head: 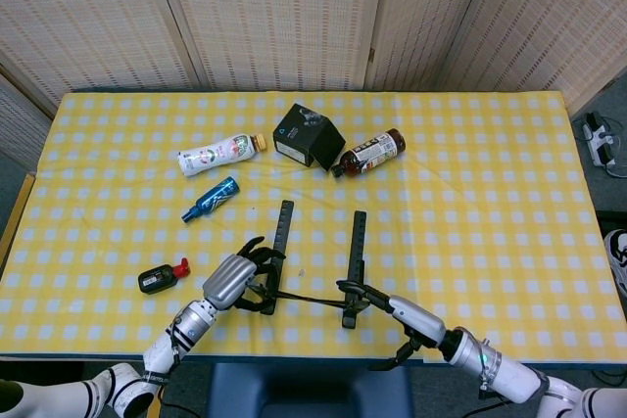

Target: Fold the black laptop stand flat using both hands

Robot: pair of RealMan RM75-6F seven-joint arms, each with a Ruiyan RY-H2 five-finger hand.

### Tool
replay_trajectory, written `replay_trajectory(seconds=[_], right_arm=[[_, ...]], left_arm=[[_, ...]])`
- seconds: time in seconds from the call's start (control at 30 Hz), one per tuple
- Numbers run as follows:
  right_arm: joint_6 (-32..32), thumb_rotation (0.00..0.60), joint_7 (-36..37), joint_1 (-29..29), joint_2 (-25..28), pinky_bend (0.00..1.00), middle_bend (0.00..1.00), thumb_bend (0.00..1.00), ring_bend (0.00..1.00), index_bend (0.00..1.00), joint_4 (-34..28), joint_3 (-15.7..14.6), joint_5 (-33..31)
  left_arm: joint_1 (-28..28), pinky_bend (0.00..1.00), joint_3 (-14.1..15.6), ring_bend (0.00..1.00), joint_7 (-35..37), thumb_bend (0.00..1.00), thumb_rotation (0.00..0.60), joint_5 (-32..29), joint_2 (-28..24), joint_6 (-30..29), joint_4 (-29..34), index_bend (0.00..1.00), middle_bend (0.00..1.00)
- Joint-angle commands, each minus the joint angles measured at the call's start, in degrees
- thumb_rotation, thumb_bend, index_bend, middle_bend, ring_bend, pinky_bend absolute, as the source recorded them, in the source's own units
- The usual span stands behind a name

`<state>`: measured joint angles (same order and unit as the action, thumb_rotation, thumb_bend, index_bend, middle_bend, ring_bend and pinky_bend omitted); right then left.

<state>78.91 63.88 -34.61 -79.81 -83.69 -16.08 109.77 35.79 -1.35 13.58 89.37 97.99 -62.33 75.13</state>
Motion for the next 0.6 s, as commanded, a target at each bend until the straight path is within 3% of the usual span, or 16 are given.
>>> replay_trajectory(seconds=[0.03,0.6], right_arm=[[-0.04,0.6,0.19,-0.06,-0.15,0.0,0.02,0.17,0.05,0.0,0.22,0.0,-0.02],[-0.2,0.6,1.19,-0.43,-0.65,0.0,0.02,0.17,0.05,0.0,1.29,-0.29,0.09]], left_arm=[[0.09,0.01,0.11,0.22,0.15,0.35,0.6,-0.15,0.22,0.3,-0.38,0.58,0.27],[-0.49,0.01,0.41,0.22,-1.77,0.37,0.6,-1.36,0.48,0.63,-1.03,0.6,0.28]])
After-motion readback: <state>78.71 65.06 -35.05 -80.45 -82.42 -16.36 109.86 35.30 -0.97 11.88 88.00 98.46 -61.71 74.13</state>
